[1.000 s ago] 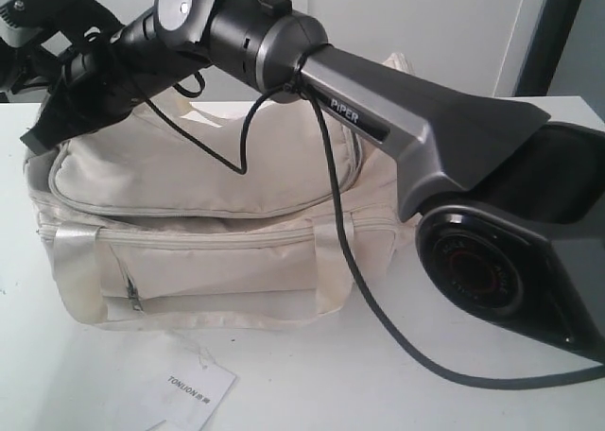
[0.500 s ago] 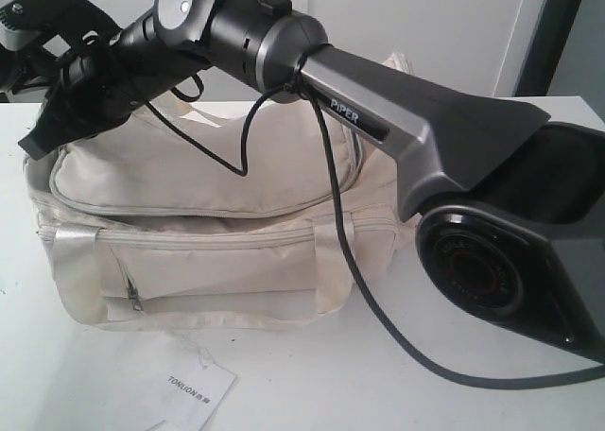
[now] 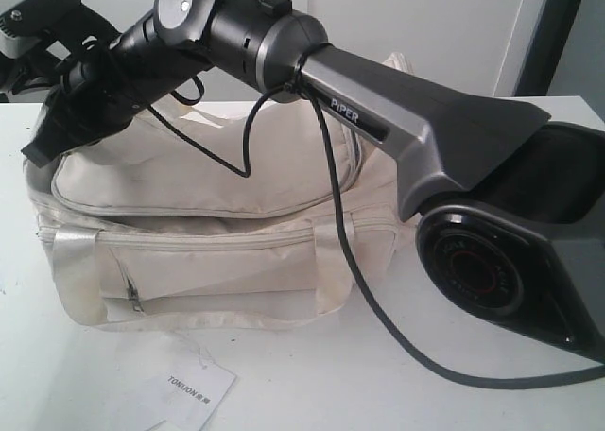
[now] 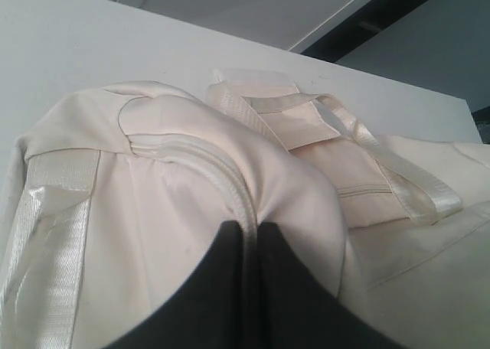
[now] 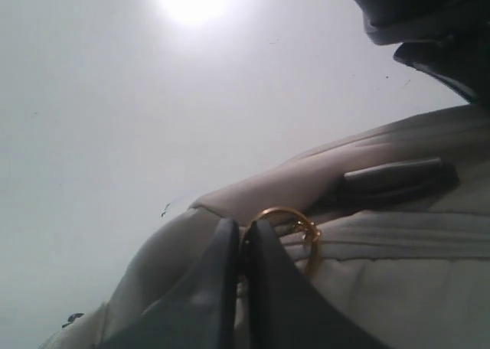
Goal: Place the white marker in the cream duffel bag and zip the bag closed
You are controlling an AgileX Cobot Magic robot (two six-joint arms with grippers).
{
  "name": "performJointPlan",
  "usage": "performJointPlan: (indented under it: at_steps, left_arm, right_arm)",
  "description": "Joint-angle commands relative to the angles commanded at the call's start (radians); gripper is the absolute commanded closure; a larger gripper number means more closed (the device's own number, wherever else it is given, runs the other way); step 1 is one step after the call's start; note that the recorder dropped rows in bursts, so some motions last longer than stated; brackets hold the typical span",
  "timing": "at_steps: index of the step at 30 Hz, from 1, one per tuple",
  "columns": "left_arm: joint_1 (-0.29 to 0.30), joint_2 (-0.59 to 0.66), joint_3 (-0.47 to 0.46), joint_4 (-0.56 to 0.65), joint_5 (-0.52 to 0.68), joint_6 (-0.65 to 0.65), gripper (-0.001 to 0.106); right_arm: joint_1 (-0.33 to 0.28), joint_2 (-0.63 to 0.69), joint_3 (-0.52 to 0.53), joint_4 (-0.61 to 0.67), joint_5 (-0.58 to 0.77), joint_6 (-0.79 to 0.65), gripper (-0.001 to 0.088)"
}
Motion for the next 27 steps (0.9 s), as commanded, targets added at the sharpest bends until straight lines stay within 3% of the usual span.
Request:
performJointPlan:
  at_steps: [13, 27]
  left_arm:
    - [0.0, 0.0, 0.0, 0.0, 0.0, 0.0, 0.105]
    - [0.0, 0.0, 0.0, 0.004, 0.002, 0.0, 0.105]
  right_arm:
    - [0.0, -0.047, 0.0, 0.03, -0.03, -0.05, 0.0868]
    - [-0.011, -0.092, 0.0, -0.033, -0.011, -0.051, 0.0868]
